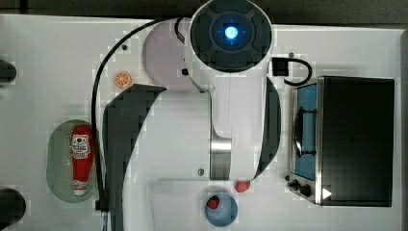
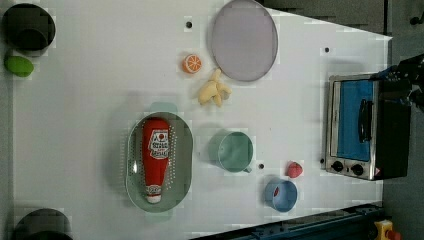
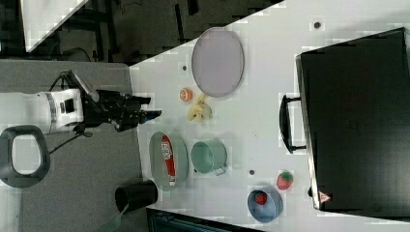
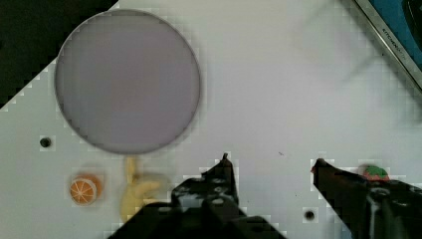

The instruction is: Pick ketchup from strainer and place it on the table

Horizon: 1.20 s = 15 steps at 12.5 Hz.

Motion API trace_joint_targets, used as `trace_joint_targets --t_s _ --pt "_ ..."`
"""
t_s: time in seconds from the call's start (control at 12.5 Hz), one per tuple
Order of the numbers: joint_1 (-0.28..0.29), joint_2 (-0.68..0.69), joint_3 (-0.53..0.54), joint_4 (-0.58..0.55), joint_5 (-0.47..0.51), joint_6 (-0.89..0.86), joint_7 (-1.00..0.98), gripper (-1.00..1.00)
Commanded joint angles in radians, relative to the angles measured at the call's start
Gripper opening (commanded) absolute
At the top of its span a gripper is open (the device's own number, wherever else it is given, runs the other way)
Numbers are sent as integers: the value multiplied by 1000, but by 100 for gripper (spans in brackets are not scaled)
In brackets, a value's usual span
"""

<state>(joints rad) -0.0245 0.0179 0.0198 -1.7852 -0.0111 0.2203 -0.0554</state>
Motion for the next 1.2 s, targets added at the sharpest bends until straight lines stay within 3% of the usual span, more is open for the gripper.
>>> trace_joint_targets --t_s 0.08,0.24,0.56,1.2 --pt "-103 -306 42 -177 51 -139 35 58" --pt "-96 -293 61 -178 57 -135 35 100" --pt "-57 -242 179 -178 88 -82 35 100" --pt "-30 -102 544 -193 87 114 101 100"
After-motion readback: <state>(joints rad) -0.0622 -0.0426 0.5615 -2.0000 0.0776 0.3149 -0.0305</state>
